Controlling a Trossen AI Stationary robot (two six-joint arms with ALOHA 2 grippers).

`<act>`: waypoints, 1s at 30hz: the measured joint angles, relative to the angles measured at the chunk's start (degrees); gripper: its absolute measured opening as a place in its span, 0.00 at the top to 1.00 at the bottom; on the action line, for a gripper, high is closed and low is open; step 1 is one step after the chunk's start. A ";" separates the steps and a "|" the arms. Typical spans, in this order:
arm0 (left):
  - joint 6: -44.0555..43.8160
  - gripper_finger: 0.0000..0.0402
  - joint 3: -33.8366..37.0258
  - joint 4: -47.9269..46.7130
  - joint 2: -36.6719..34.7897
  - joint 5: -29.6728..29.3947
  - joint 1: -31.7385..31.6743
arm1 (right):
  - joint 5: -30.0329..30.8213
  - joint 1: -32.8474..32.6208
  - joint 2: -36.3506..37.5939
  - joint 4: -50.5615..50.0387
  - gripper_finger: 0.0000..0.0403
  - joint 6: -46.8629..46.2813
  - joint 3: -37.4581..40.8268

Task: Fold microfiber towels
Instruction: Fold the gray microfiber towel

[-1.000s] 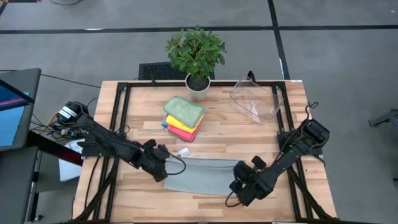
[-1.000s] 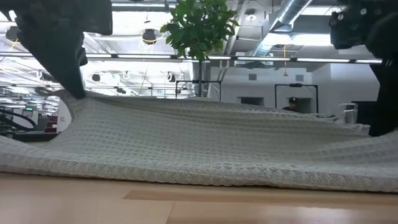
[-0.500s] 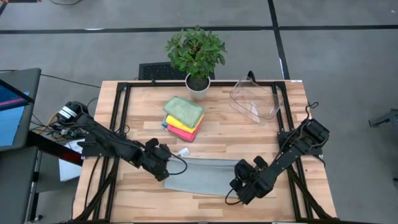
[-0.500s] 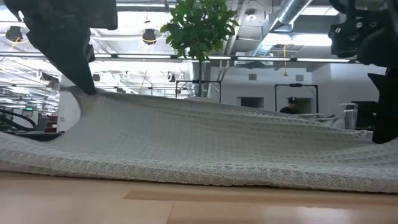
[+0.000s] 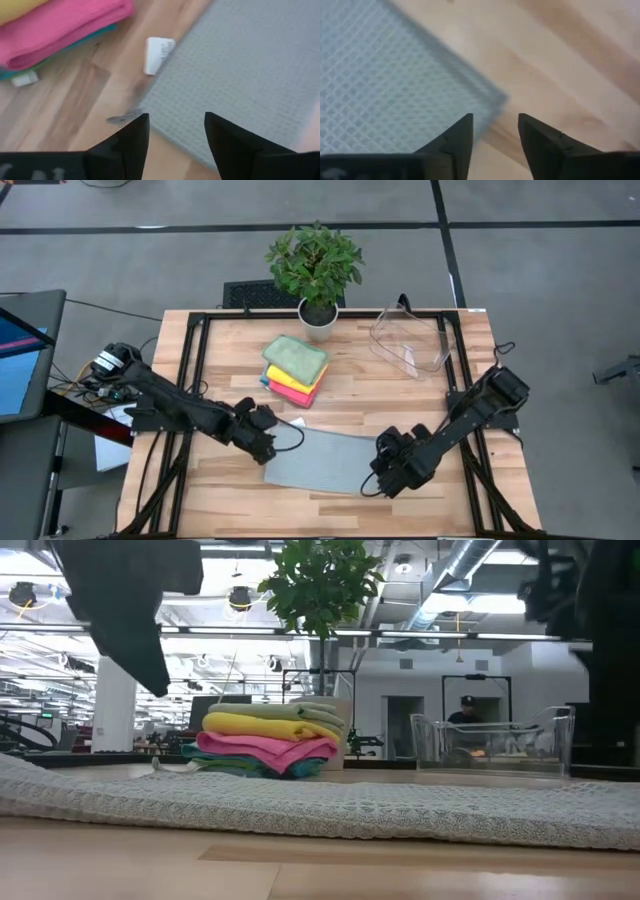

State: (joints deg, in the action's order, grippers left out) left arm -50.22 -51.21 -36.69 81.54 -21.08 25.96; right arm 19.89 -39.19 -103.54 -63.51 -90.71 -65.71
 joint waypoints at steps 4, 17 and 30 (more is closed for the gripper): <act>-0.05 0.54 -1.38 1.84 -0.07 1.34 -0.36 | -0.01 -0.73 5.07 -4.82 0.50 -3.99 -0.03; 8.81 0.58 -0.66 34.34 0.11 10.05 0.28 | -5.83 -13.87 5.34 17.13 0.48 -28.86 -0.09; 9.13 0.58 -0.33 32.94 0.11 8.82 0.36 | -0.17 -14.77 -1.34 21.43 0.55 -32.16 -5.71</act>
State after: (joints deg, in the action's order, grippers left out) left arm -41.08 -51.54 -3.74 81.65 -12.25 26.33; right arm 19.72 -53.95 -104.88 -42.09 -122.87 -71.42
